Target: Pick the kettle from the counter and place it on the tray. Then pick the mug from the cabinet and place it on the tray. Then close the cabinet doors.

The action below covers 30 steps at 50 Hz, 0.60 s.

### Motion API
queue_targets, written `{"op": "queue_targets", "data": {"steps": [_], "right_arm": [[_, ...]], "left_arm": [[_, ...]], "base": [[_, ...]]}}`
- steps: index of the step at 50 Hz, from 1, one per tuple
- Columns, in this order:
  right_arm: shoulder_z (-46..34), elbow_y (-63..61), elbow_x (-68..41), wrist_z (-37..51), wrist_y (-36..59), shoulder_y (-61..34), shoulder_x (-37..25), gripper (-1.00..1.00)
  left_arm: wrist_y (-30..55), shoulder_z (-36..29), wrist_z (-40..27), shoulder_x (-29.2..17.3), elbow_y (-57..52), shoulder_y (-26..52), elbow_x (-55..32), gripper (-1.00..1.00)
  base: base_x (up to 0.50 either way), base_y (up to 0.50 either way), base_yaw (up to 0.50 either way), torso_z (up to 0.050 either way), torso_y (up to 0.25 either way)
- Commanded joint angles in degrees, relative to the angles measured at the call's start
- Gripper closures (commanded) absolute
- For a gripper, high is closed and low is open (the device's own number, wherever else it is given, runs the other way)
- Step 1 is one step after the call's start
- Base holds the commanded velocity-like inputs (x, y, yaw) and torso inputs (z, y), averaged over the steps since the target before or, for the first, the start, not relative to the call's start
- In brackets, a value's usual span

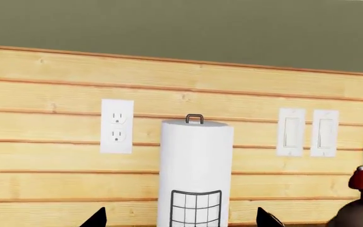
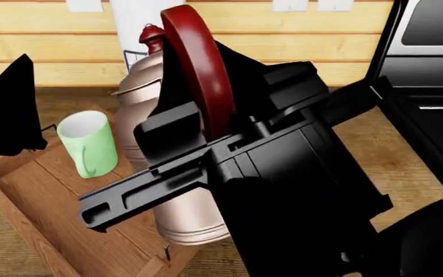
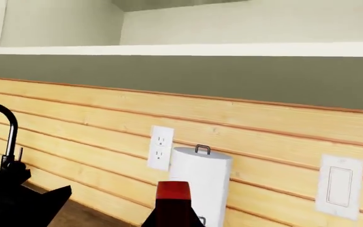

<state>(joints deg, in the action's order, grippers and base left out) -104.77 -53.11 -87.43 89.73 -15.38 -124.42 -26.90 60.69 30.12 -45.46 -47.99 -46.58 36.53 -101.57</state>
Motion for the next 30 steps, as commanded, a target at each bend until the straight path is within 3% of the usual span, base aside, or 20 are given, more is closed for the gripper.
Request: {"op": "queue_targets", "data": {"steps": [1,8,17,30], "right_arm": [[8.5,-0.5,8.7,0.2,7.8,4.1,0.5,1.00],[18.8,-2.3,12.0,0.1,17.4,10.7,1.8,1.00],[15.7,1.9,28.4,-6.0,16.5,22.3,2.1,1.00],[13.4,11.3,37.8,-13.0,11.4,31.1,4.2,1.00]], "left_arm": [[0.2,1.2,1.4,0.5,0.3,-1.4,1.4,-1.00],[0.2,1.9,1.9,0.5,0.4,-1.9,1.7,-1.00],[0.4,3.1,2.9,0.9,0.4,-3.3,2.8,-1.00],[0.6,4.2,4.2,1.4,0.4,-5.0,4.1,-1.00]], "base": [[0.00,0.00,0.00,0.000,0.000],[0.00,0.00,0.00,0.000,0.001],[0.00,0.00,0.00,0.000,0.000],[0.00,0.00,0.00,0.001,0.000]]}}
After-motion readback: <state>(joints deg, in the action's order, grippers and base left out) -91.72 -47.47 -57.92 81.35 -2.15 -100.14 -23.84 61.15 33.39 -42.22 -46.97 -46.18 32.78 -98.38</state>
